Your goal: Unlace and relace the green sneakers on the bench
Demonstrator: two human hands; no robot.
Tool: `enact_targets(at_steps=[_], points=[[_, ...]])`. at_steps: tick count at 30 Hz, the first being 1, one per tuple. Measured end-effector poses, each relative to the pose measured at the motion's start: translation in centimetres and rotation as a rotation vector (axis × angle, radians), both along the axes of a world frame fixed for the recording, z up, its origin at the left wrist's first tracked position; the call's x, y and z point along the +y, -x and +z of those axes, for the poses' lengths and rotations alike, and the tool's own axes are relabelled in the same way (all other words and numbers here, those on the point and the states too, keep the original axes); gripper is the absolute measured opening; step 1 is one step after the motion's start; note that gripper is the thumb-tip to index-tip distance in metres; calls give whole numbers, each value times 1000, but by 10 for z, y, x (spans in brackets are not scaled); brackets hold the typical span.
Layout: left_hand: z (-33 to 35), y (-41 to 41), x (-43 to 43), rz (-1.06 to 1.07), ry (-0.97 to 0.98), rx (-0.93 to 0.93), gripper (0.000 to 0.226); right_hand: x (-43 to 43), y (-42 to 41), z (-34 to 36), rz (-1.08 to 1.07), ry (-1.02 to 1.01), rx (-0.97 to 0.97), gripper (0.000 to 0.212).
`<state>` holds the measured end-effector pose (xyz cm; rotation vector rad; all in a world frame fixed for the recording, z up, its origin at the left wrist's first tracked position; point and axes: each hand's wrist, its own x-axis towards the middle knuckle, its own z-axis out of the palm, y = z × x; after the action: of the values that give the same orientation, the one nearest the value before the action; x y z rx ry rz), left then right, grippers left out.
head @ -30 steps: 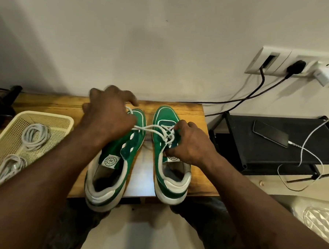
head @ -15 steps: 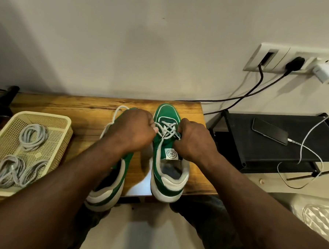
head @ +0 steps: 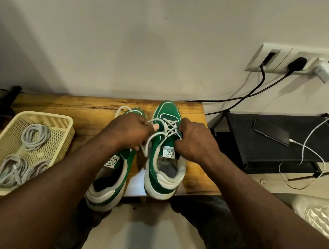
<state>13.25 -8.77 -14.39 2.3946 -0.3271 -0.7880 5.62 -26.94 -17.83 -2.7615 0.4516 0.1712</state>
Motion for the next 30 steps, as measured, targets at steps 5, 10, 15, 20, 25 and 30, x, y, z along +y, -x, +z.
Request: enact_targets(at_steps=[5,10,15,20,25,30], points=[[-13,-4,-12,143,123,-11,57,2,2,5,51,89,-20,29],[-14,-1,-29,162,317,84,9,2,-2,12,38,7,56,35],[8,7,-37,83,597,241,15,-7,-1,19,-29,-205,-31,45],[37,4,-37,-23,792,49,41,-13,-3,35,28,-462,-478,79],[48,1,-30,-110,856,27,40,-12,-3,39,193,-444,-626,25],[40,-26,-7,164,597,-133,31,-27,2,47,94,-800,-442,24]])
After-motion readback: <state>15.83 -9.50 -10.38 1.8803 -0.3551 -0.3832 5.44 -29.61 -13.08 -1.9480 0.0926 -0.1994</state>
